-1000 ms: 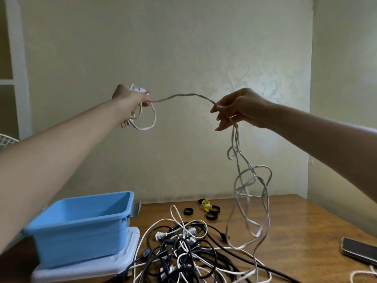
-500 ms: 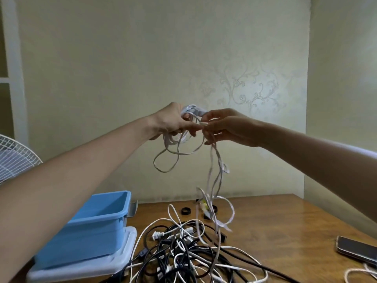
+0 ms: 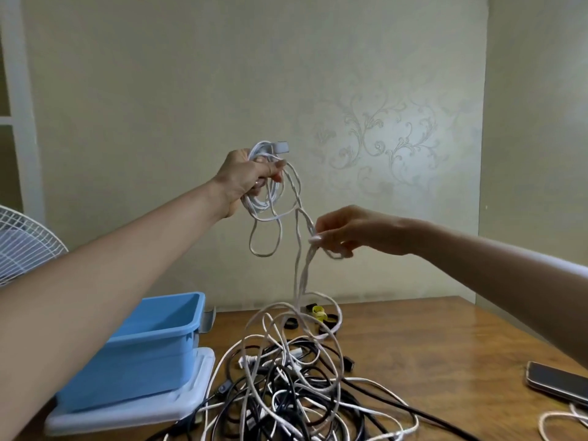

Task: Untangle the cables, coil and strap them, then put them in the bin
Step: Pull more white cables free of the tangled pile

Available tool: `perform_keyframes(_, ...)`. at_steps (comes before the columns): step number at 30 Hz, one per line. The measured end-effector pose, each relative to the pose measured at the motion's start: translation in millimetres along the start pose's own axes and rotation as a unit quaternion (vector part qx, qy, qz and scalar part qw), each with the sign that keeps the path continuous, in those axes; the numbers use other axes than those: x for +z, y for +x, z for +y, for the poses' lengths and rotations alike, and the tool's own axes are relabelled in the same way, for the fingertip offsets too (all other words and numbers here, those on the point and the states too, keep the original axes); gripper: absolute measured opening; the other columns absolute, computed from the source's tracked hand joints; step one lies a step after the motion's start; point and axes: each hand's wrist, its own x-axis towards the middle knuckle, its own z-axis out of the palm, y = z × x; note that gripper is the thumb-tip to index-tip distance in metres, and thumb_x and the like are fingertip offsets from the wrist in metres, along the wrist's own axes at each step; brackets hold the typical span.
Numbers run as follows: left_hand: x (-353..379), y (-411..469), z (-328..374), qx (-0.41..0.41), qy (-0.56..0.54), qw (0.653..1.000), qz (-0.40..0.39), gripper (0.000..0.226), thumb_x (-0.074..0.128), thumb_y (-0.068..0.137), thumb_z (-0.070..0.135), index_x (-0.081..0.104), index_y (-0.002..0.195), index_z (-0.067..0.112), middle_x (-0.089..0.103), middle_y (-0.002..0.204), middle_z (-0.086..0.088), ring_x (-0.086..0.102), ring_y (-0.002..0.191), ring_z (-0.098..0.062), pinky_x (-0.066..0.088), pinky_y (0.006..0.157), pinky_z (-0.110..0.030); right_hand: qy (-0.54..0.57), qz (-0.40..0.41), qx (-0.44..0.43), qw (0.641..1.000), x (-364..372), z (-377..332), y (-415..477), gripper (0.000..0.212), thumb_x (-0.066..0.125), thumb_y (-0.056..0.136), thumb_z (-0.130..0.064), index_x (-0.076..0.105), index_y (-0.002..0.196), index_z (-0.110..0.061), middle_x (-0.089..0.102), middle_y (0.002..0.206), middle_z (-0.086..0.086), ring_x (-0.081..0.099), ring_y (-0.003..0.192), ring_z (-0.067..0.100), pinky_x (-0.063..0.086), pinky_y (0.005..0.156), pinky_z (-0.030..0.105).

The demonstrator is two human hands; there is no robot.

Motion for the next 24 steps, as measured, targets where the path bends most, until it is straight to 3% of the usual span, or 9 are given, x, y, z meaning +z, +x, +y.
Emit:
perform_keyframes(4,-15,-3,-13,-0.028,0.062,0.997,0.033,0.016,0.066,0.087,0.007,0.058,0.073,0.005,0.064,0.051,0.002,0.028,0.033,-0.002,0.021,0.034,-0.014,-0.04,0.16,0.01,0.986,-15,-1,-5,0.021,0.072,0.075,-0.027,0.064,0.07,-0.009,0.05,0.061,0.003,0.042,0.052,0.007,0.035,0.048,0.017)
perform_keyframes(8,-29,-3,-32,-0.074,0.107,0.987,0.09,0.015,0.067,0.085,0.007,0.06,0.072,0.008,0.063,0.052,-0.002,0.027,0.033,-0.003,0.019,0.033,-0.013,0.025,0.282,-0.019,0.959,-36,2,-11,0.02,0.071,0.077,-0.021,0.058,0.07,-0.008,0.057,0.066,0.007,0.055,0.061,0.013,0.05,0.063,0.022)
perform_keyframes(12,-38,-1,-39,-0.13,0.083,0.983,0.099,0.013,0.064,0.086,0.001,0.057,0.076,0.005,0.062,0.045,0.001,0.024,0.031,-0.002,0.017,0.031,-0.012,0.289,0.218,-0.066,0.93,-45,-1,-15,0.019,0.055,0.093,-0.024,0.058,0.076,-0.016,0.053,0.066,-0.002,0.053,0.065,0.011,0.045,0.075,0.026)
perform_keyframes(13,-36,0,-40,-0.133,0.088,0.983,0.093,0.012,0.064,0.086,0.002,0.057,0.077,0.005,0.062,0.044,0.001,0.024,0.03,-0.001,0.018,0.031,-0.013,0.288,0.182,-0.061,0.938,-45,-4,-14,0.025,0.051,0.095,-0.022,0.06,0.072,-0.019,0.048,0.062,-0.005,0.046,0.061,0.01,0.04,0.071,0.025)
perform_keyframes(15,-32,1,-39,-0.125,0.103,0.982,0.096,0.01,0.065,0.086,0.005,0.058,0.08,0.005,0.062,0.044,0.003,0.024,0.031,-0.002,0.018,0.032,-0.013,0.182,0.141,-0.027,0.973,-43,-9,-13,0.028,0.051,0.095,-0.021,0.07,0.074,-0.019,0.037,0.055,-0.008,0.03,0.056,0.01,0.032,0.065,0.024)
perform_keyframes(17,-33,4,-37,-0.118,0.103,0.982,0.109,0.008,0.065,0.086,0.007,0.059,0.081,0.007,0.062,0.044,0.004,0.023,0.034,-0.003,0.018,0.032,-0.014,0.095,0.125,0.022,0.987,-45,-13,-13,0.023,0.051,0.095,-0.02,0.071,0.102,-0.01,0.028,0.049,-0.009,0.024,0.05,0.008,0.032,0.06,0.021)
perform_keyframes(18,-34,5,-36,-0.118,0.106,0.981,0.108,0.009,0.066,0.086,0.007,0.059,0.081,0.007,0.062,0.044,0.004,0.023,0.034,-0.003,0.018,0.032,-0.014,0.108,0.127,0.032,0.985,-47,-13,-13,0.027,0.047,0.097,-0.018,0.067,0.112,-0.007,0.026,0.046,-0.009,0.023,0.047,0.008,0.033,0.06,0.02)
perform_keyframes(21,-35,1,-37,-0.141,0.141,0.977,0.075,0.012,0.065,0.086,0.005,0.058,0.076,0.006,0.061,0.043,0.004,0.026,0.029,-0.002,0.02,0.032,-0.013,0.26,0.178,-0.023,0.949,-55,-16,-11,0.026,0.039,0.097,-0.011,0.062,0.11,-0.009,0.046,0.045,-0.007,0.045,0.048,0.006,0.039,0.072,0.022)
perform_keyframes(24,-29,-6,-44,-0.146,0.171,0.974,0.02,0.011,0.064,0.087,0.006,0.06,0.076,0.006,0.061,0.044,0.005,0.03,0.029,-0.001,0.024,0.033,-0.012,0.382,0.231,-0.111,0.888,-61,-22,-8,0.02,0.044,0.089,-0.012,0.061,0.1,-0.015,0.069,0.074,-0.006,0.065,0.077,0.005,0.044,0.083,0.024)
